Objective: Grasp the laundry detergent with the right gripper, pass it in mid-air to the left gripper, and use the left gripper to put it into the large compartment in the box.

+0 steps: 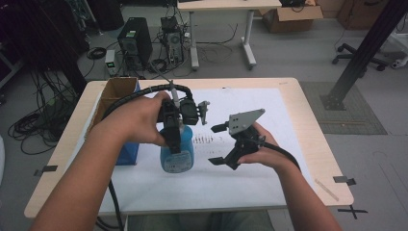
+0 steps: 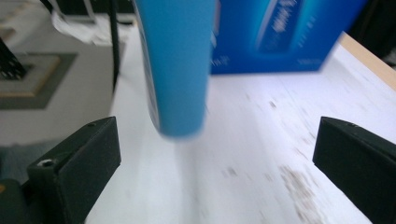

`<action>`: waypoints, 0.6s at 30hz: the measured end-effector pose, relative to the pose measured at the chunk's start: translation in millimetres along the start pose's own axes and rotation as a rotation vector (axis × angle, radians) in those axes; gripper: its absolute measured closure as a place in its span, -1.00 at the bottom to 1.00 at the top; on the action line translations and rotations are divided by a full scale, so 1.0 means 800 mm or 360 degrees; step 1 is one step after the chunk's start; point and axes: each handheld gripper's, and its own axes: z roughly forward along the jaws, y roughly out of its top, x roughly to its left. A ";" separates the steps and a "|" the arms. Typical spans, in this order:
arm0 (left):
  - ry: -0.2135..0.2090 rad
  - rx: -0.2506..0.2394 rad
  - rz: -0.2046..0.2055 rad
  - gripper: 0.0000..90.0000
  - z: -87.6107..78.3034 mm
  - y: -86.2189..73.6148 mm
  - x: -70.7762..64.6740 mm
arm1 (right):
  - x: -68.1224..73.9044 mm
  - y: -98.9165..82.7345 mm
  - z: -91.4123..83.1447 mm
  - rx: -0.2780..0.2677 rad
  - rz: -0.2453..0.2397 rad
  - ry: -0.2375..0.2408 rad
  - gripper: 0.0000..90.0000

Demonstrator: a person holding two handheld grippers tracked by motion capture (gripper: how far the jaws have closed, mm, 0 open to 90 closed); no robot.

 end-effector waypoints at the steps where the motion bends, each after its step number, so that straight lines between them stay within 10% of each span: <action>1: -0.0005 0.0002 -0.0031 -0.14 -0.002 -0.001 0.002 | -0.003 -0.001 -0.007 0.0032 0.0003 -0.0019 -0.98; 18: -0.0072 -0.0008 -0.0694 -0.14 -0.053 -0.027 0.054 | -0.039 -0.028 -0.078 0.0473 -0.0005 -0.0261 -0.95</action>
